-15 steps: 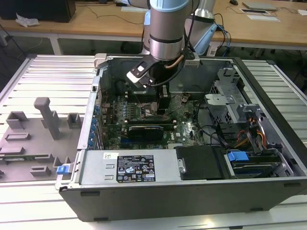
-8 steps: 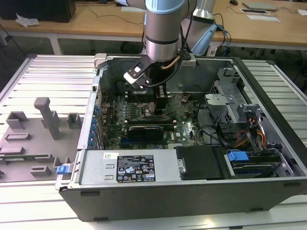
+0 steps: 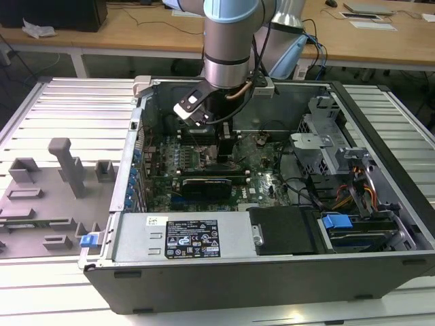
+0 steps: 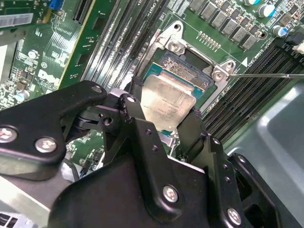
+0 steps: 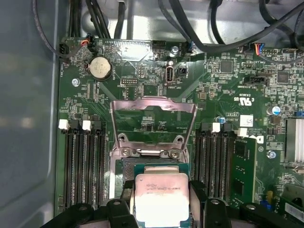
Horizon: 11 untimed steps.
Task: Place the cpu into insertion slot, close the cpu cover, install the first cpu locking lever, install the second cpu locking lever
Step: 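Place the cpu into insertion slot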
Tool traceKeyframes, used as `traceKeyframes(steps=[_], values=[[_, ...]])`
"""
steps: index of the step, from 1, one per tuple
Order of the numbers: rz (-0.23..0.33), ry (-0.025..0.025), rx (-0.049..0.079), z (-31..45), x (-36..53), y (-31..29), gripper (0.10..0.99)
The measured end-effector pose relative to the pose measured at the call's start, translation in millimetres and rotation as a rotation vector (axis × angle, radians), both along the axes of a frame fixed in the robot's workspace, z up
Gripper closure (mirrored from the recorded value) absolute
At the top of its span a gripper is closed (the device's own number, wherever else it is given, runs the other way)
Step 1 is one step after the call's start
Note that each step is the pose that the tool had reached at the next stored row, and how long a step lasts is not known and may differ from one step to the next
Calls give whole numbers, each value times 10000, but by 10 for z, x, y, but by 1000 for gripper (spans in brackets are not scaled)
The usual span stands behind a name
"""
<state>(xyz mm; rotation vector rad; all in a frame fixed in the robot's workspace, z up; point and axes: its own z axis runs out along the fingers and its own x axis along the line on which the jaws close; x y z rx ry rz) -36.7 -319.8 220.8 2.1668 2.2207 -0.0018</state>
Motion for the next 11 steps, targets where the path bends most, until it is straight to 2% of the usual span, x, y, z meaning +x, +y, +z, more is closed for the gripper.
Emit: traceKeyframes(steps=[7,11], values=[[-383,0,1,-51,-26,44,545],[-570,0,0,-114,-26,59,545]])
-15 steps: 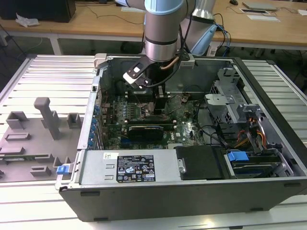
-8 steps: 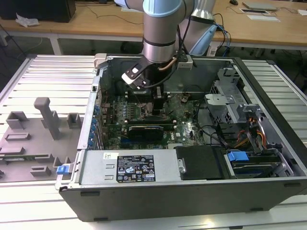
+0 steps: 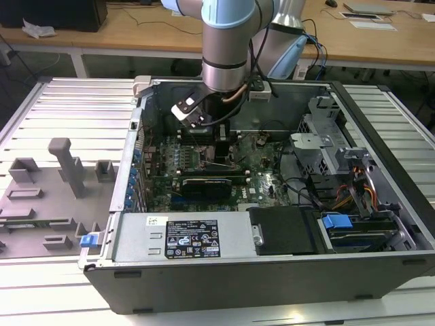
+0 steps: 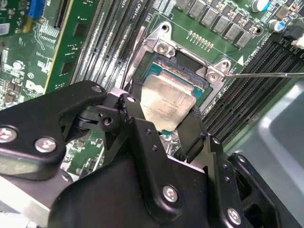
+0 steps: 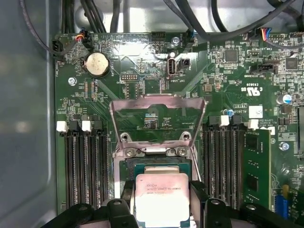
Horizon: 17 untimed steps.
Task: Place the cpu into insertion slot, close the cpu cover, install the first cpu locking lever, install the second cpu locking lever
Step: 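Place the cpu into insertion slot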
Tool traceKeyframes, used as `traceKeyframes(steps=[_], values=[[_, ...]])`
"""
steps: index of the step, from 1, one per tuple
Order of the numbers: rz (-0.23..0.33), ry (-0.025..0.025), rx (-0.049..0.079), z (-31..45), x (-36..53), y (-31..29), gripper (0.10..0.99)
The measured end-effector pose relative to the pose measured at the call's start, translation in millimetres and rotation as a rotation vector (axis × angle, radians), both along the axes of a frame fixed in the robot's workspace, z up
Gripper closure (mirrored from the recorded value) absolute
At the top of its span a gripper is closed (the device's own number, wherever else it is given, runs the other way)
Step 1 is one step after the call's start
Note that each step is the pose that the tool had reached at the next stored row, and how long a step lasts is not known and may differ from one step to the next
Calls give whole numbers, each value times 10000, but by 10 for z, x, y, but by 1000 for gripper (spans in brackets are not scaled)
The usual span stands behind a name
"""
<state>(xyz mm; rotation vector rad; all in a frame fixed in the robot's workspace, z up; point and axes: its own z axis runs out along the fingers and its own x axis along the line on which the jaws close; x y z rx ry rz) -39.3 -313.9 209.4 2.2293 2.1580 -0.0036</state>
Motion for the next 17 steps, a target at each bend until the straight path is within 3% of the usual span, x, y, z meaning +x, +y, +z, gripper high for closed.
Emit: traceKeyframes(steps=[5,17], values=[[-87,0,1,-66,-6,27,545],[62,-4,9,-106,-15,35,545]])
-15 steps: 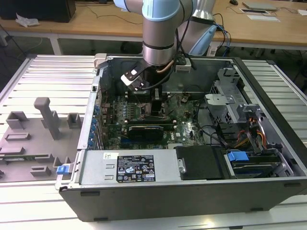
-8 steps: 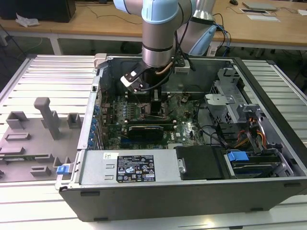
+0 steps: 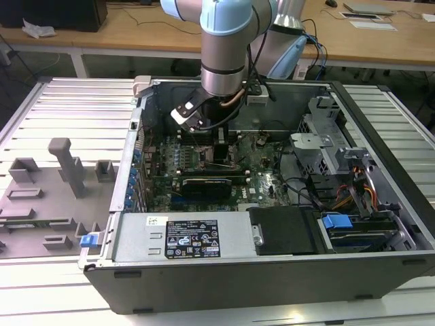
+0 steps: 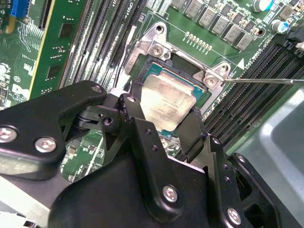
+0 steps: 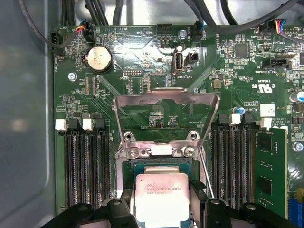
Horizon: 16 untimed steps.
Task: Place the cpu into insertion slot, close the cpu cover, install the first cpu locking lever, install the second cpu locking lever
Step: 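Place the cpu into insertion slot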
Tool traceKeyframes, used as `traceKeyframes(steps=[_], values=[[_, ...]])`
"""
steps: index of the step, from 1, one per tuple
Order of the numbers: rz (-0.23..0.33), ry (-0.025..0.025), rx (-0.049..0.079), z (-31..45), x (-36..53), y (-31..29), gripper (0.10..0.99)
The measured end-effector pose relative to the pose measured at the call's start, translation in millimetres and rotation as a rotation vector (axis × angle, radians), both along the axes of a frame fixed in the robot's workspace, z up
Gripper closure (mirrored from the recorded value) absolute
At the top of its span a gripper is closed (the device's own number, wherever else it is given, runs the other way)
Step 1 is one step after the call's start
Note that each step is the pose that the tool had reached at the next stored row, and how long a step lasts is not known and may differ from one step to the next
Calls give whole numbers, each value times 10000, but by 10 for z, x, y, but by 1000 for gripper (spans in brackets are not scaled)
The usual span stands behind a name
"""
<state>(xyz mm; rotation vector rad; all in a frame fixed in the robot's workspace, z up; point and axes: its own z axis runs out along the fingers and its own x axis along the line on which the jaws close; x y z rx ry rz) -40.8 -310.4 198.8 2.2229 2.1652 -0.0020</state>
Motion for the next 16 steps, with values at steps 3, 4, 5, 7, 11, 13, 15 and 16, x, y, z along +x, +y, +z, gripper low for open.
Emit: traceKeyframes(steps=[3,4,5,7,11,13,15,16], values=[[0,2,-3,-4,0,-1,545],[0,2,-2,-4,0,-1,545],[0,1,-1,-5,0,0,545],[0,1,-1,-6,0,0,545],[1,0,0,-8,0,0,533],[1,1,0,-8,0,0,467],[0,1,-1,-8,0,0,467],[0,1,-1,-6,0,0,467]])
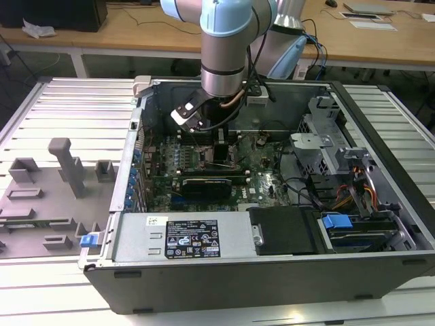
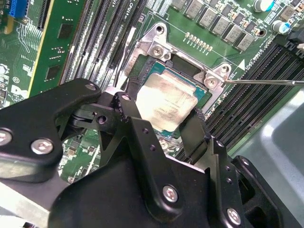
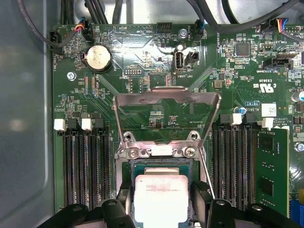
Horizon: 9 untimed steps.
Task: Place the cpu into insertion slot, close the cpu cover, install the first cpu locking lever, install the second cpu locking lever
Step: 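Place the cpu into insertion slot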
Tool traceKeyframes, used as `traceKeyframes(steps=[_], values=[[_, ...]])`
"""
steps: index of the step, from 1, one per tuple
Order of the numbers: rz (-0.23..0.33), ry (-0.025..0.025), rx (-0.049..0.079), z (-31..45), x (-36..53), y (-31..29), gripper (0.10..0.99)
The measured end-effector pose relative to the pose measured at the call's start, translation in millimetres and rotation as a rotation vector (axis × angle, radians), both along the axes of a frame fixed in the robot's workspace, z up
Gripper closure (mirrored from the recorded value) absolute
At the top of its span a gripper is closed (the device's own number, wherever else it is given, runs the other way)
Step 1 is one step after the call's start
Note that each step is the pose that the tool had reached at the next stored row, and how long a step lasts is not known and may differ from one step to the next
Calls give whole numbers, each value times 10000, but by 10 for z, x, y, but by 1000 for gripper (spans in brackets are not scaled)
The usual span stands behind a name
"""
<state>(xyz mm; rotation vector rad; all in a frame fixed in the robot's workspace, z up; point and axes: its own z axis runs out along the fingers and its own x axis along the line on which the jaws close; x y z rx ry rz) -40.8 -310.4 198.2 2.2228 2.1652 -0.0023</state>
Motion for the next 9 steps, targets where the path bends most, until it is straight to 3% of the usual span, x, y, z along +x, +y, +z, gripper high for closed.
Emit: traceKeyframes(steps=[7,8,9], values=[[0,0,-1,14,0,0,482],[0,0,0,14,0,0,549],[0,0,0,14,0,0,549]])
